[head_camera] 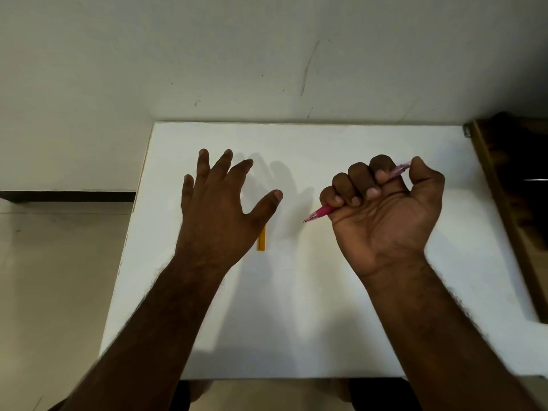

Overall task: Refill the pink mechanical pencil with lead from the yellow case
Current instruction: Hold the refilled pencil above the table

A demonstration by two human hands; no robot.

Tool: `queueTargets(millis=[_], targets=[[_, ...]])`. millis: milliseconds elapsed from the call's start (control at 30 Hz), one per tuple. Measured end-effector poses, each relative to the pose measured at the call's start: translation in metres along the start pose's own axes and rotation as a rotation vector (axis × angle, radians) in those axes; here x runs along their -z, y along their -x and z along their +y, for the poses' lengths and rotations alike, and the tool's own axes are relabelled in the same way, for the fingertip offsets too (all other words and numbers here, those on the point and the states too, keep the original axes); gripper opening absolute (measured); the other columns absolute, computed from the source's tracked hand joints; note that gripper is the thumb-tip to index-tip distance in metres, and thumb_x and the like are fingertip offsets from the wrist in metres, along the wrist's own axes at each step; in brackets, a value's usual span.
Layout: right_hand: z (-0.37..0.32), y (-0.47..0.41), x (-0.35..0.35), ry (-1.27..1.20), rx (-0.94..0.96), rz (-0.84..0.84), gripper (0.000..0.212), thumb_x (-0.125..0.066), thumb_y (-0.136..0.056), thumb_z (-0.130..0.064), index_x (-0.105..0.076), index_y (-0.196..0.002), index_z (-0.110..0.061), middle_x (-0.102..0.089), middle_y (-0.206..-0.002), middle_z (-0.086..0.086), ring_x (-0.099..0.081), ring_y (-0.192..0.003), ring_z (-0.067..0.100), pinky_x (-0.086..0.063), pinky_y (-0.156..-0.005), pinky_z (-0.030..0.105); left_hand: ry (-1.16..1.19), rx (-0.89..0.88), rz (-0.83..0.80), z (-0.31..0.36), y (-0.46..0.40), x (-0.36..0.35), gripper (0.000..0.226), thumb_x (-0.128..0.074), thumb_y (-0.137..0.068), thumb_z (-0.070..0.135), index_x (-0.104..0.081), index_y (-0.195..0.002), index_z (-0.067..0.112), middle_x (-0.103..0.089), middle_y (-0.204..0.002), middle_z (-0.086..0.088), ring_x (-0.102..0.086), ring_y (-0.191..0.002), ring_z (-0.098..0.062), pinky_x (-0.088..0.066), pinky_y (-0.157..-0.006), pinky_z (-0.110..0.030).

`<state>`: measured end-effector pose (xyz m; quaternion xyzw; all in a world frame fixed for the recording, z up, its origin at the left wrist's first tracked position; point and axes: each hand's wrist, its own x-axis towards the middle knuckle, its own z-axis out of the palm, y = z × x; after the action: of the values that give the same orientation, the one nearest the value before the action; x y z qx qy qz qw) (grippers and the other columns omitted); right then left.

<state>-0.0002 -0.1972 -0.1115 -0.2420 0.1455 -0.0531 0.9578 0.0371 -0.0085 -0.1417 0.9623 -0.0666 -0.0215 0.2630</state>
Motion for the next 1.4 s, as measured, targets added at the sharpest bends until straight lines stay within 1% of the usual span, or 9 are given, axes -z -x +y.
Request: queueTargets(millis=[367,533,667,767,1033,1133,1200,1300,1400], targets=[[0.0,0.0005,0.0001,-0.013,0.017,-0.01,0.043,-0.026,-0.096,-0.045,-0.038,-0.067,-0.015,-0.033,-0.055,-0.002,-0.024,-0.055,0.018,-0.03,-0.055,0.03,-0.018,-0.003,0.0,-0.0006,-0.0004,-0.0016,0.075,-0.045,-0.085,0.074,-0.044,-0.145,0.029,-0.029,-0.163,-0.001,-0.001,-0.155,-0.022,-0.007,-0.121,-0.056],[-0.001,0.0,0.0005,0.007,0.034,-0.01,0.034,-0.036,-0.088,-0.041,-0.038,-0.066,-0.015,-0.032,-0.053,-0.001,-0.025,-0.053,0.018,-0.031,-0.055,0.03,-0.02,-0.003,-0.002,-0.0006,-0.0008,-0.0023,0.075,-0.046,-0.085,0.074,-0.044,-0.145,0.029,-0.029,-0.163,-0.001,-0.002,-0.155,-0.023,-0.008,-0.121,-0.057],[-0.0004,-0.0005,0.0028,-0.01,0.017,0.001,0.042,-0.029,-0.094,-0.045,-0.039,-0.066,-0.015,-0.033,-0.054,-0.002,-0.025,-0.054,0.017,-0.032,-0.055,0.03,-0.019,-0.006,-0.002,-0.001,-0.0003,-0.0029,0.075,-0.045,-0.085,0.074,-0.044,-0.145,0.028,-0.029,-0.163,-0.001,-0.002,-0.155,-0.023,-0.009,-0.121,-0.057],[-0.0004,-0.0009,0.0025,0.0,0.016,-0.005,0.037,-0.033,-0.091,-0.042,-0.038,-0.066,-0.015,-0.032,-0.053,-0.002,-0.025,-0.053,0.017,-0.031,-0.055,0.03,-0.02,-0.005,-0.001,-0.0007,-0.0008,-0.0027,0.075,-0.044,-0.085,0.074,-0.045,-0.144,0.029,-0.029,-0.163,-0.001,-0.002,-0.155,-0.023,-0.009,-0.121,-0.056],[-0.0009,-0.0004,0.0019,-0.004,0.0,-0.009,0.037,-0.032,-0.091,-0.042,-0.038,-0.066,-0.015,-0.033,-0.054,-0.002,-0.023,-0.054,0.017,-0.03,-0.055,0.03,-0.014,-0.003,-0.009,0.0001,-0.0004,-0.002,0.073,-0.045,-0.085,0.074,-0.046,-0.143,0.029,-0.029,-0.162,-0.001,-0.002,-0.155,-0.022,-0.008,-0.121,-0.056],[0.0002,-0.0005,0.0025,-0.025,-0.021,-0.02,0.045,-0.026,-0.097,-0.048,-0.046,-0.074,-0.015,-0.038,-0.06,0.0,-0.028,-0.057,0.017,-0.033,-0.057,0.03,-0.016,-0.002,-0.011,0.0001,-0.0006,-0.0021,0.072,-0.047,-0.085,0.073,-0.047,-0.143,0.029,-0.029,-0.162,-0.001,-0.001,-0.155,-0.022,-0.008,-0.121,-0.057],[0.0017,-0.0009,0.003,-0.026,-0.026,-0.027,0.042,-0.026,-0.099,-0.044,-0.049,-0.08,-0.015,-0.043,-0.065,0.002,-0.033,-0.058,0.017,-0.035,-0.059,0.031,-0.017,-0.001,-0.012,0.0004,-0.001,-0.0022,0.072,-0.047,-0.085,0.073,-0.047,-0.142,0.029,-0.029,-0.162,-0.001,-0.002,-0.155,-0.023,-0.008,-0.121,-0.057],[0.004,-0.003,0.0024,0.002,-0.011,-0.018,0.032,-0.033,-0.105,-0.035,-0.05,-0.085,-0.016,-0.05,-0.075,0.004,-0.039,-0.06,0.016,-0.038,-0.061,0.03,-0.016,0.004,-0.012,0.0003,-0.0012,-0.0018,0.071,-0.047,-0.085,0.073,-0.048,-0.141,0.029,-0.03,-0.162,-0.001,-0.002,-0.155,-0.023,-0.009,-0.121,-0.057],[0.0052,-0.0051,0.0041,0.041,0.01,0.011,0.028,-0.041,-0.107,-0.035,-0.059,-0.093,-0.018,-0.054,-0.087,0.004,-0.051,-0.065,0.016,-0.047,-0.068,0.032,-0.006,0.004,-0.01,0.0,-0.0009,-0.0017,0.071,-0.048,-0.085,0.072,-0.049,-0.141,0.029,-0.03,-0.162,-0.001,-0.002,-0.155,-0.023,-0.008,-0.121,-0.056]])
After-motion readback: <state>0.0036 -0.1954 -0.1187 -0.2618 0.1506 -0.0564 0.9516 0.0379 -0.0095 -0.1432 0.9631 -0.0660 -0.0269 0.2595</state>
